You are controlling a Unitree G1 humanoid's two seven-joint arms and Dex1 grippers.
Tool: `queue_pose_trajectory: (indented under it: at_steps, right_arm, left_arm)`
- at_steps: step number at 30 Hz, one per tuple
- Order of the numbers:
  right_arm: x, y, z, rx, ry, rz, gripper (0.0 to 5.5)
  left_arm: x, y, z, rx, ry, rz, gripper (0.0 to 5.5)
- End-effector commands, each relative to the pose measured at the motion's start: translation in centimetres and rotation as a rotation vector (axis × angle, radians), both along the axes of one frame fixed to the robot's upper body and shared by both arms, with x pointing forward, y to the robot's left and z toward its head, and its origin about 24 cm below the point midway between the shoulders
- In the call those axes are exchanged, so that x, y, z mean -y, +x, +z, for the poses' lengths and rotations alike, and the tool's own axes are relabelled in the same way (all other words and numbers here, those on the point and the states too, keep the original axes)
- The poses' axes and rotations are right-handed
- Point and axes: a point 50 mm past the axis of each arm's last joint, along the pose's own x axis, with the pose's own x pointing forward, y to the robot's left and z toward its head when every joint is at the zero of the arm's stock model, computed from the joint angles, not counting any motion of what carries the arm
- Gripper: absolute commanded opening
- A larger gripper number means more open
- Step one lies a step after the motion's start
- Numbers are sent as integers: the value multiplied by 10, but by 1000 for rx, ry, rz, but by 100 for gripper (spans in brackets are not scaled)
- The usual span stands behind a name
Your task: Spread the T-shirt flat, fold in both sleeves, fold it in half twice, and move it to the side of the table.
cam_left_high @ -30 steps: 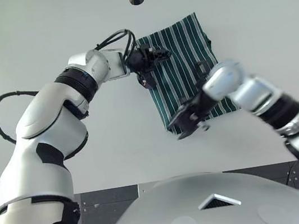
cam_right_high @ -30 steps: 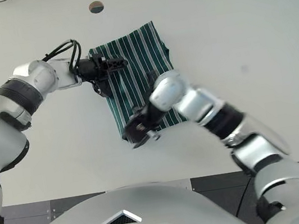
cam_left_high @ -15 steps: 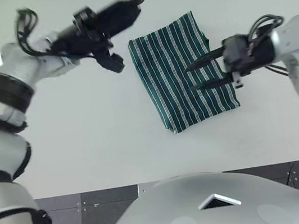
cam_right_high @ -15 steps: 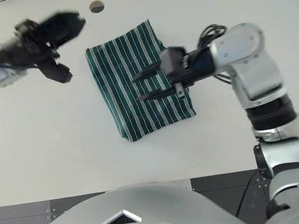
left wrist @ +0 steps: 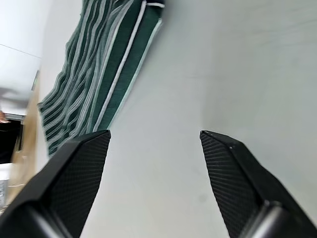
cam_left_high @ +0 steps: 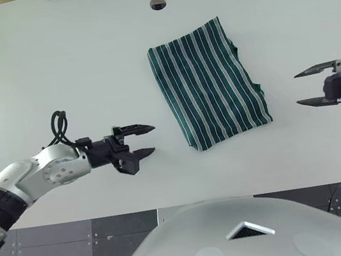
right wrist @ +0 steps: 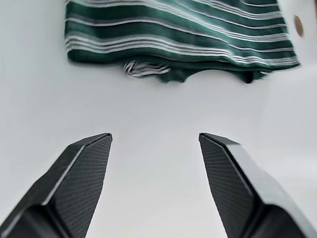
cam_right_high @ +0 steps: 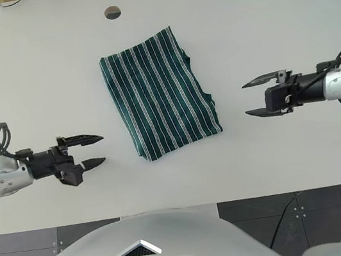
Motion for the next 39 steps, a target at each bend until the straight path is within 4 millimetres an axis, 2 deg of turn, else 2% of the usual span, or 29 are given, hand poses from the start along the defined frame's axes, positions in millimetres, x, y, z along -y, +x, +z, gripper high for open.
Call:
queue_pose_trajectory:
  at_steps: [1,5,11,17,19,29,32,34,39]
  right_arm:
    - [-15,-7,-22,20,-28,125,324]
    - [-32,-11,-39,46,-37,236,324]
    - [-62,-1,-52,116,-7,326,324]
    - [-75,1,-63,105,-2,363,324]
    - [-79,0,-65,95,9,372,299]
    - [-80,2,-67,87,28,346,91]
    - [-82,3,-67,94,32,342,36]
    - [-83,4,-66,99,36,342,16]
    - [-86,6,-63,98,71,332,13]
  left_arm:
    - [1,-14,-28,-58,123,-33,338]
    - [18,-7,-29,-40,85,-51,338]
    - [37,-3,-31,-63,50,-101,338]
    - [48,1,-36,-67,36,-119,338]
    - [51,2,-37,-69,36,-133,316]
    - [59,15,-40,-15,9,-144,139]
    - [63,20,-37,36,-8,-156,100]
    - [65,22,-35,72,-25,-171,76]
    - [68,17,-37,51,-54,-201,15]
